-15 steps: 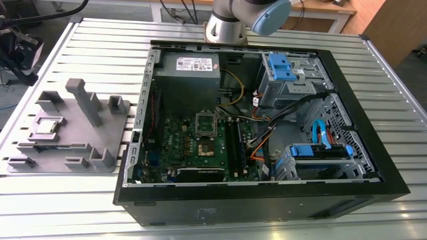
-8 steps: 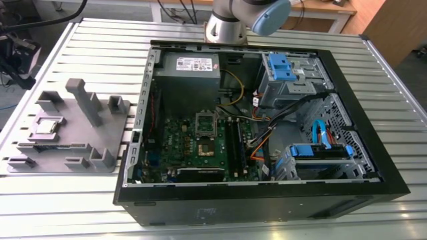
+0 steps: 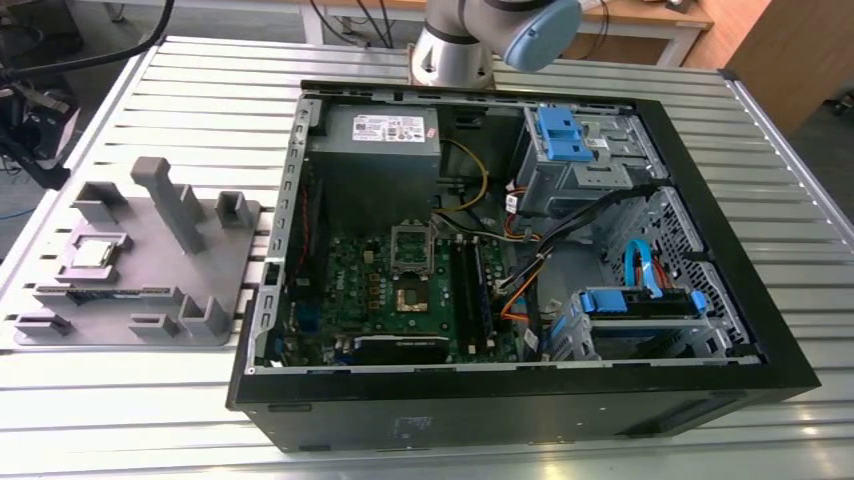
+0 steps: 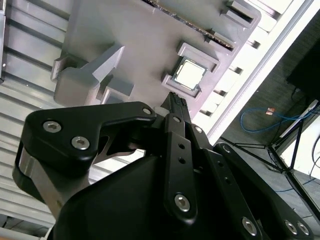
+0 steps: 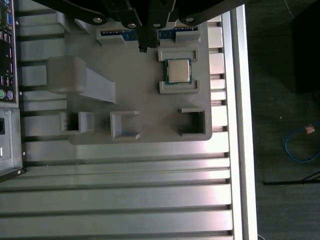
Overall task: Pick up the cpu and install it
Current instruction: 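Reach for the cpu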
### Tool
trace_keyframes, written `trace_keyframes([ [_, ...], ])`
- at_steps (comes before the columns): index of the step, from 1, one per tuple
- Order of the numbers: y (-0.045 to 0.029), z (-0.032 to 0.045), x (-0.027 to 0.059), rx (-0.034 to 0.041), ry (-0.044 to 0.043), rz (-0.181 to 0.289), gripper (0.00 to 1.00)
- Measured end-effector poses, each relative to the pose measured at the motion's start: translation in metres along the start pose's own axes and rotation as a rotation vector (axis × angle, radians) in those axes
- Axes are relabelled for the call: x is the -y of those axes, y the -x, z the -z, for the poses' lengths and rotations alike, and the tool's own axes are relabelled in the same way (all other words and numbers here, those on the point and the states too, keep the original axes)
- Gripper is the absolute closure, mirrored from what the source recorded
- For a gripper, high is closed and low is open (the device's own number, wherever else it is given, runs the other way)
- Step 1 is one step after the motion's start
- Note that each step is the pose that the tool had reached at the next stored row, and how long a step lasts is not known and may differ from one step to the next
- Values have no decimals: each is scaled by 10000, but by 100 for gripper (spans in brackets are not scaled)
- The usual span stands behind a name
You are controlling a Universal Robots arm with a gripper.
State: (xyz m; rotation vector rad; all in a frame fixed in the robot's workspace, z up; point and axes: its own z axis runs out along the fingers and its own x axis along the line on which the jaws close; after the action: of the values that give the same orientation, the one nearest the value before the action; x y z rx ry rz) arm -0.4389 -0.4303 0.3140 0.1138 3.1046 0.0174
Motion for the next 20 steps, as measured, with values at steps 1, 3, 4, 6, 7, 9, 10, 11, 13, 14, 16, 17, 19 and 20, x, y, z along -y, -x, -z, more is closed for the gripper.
trace_keyframes([
  [1, -5, -17, 8, 0, 0, 0, 89],
  [3, -14, -45, 19, -1, -1, -1, 89],
  [4, -16, -51, 21, -2, -1, 0, 89],
  [6, -17, -53, 22, -2, -2, 29, 89],
  [7, -17, -53, 22, -2, -1, 57, 89],
  [9, -18, -54, 23, -2, -1, 59, 89],
  [10, -20, -54, 24, -3, -1, 59, 89],
  [11, -23, -54, 24, -3, 0, 59, 89],
  [13, -24, -54, 23, -1, -1, 59, 89],
  [14, -24, -54, 23, -1, -1, 59, 89],
  [16, -24, -54, 23, -2, 0, 59, 89],
  [17, -25, -54, 23, -2, -1, 60, 89],
  [19, -30, -56, 24, -2, -1, 60, 89],
  [20, -34, -58, 24, -1, -1, 60, 89],
])
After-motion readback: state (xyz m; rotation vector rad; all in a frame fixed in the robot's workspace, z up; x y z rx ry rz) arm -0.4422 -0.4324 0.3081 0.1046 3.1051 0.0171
